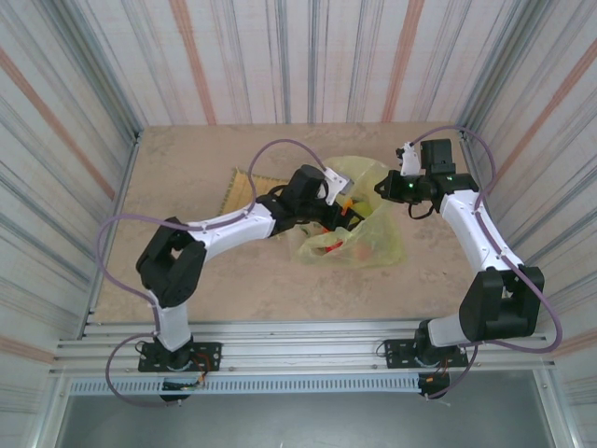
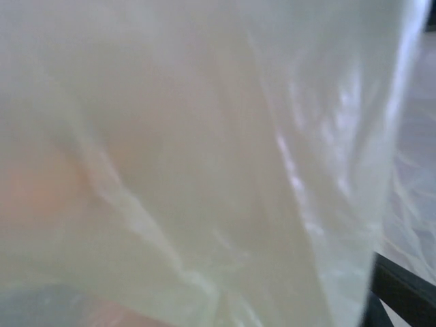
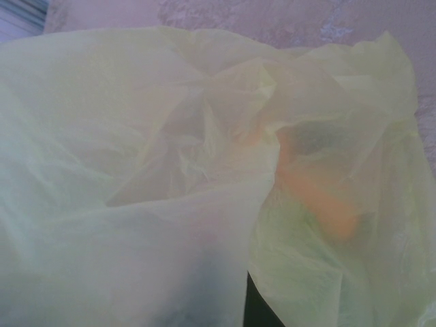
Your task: Place the fruits into the plastic bag
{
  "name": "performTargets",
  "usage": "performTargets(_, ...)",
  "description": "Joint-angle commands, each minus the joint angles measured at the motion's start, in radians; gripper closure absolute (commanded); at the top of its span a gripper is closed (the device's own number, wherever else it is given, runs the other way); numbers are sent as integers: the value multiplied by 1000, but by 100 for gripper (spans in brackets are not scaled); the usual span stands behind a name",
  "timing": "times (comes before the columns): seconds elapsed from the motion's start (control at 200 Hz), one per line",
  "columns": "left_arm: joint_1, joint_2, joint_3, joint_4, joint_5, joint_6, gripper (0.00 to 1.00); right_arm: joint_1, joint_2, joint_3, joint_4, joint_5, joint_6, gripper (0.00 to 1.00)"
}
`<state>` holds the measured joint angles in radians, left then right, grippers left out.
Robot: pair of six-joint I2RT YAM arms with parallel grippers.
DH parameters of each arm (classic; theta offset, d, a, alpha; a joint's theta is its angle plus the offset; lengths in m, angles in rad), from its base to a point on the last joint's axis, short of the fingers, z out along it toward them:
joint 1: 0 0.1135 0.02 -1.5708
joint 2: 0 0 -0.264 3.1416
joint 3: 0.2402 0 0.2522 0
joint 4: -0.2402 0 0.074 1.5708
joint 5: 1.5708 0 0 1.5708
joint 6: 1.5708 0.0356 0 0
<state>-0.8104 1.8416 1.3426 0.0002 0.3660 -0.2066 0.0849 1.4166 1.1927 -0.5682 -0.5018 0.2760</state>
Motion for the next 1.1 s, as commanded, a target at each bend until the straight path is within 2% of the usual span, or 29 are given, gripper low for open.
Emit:
performTargets(0.0, 18, -90, -55, -38, -24, 50, 8, -3, -9, -11, -6, -3, -11, 100)
performTargets(0.386, 61, -345, -290, -68, -163, 104, 11, -9, 1, -10, 0, -7, -11, 100)
performTargets(0.561, 99, -416, -370, -42, -210, 56, 13, -9, 4, -5, -2, -7, -10, 100)
performTargets(0.767, 172, -502, -491, 4, -241, -74, 12, -9, 7, -5, -1, -9, -10, 100)
performTargets(0.912, 203, -488, -517, -21, -246, -148, 11, -10, 12, -4, 3, -13, -9, 100)
performTargets(1.092, 203, -385, -477, -60, -232, -187, 13, -8, 14, -6, 4, -15, -8, 100)
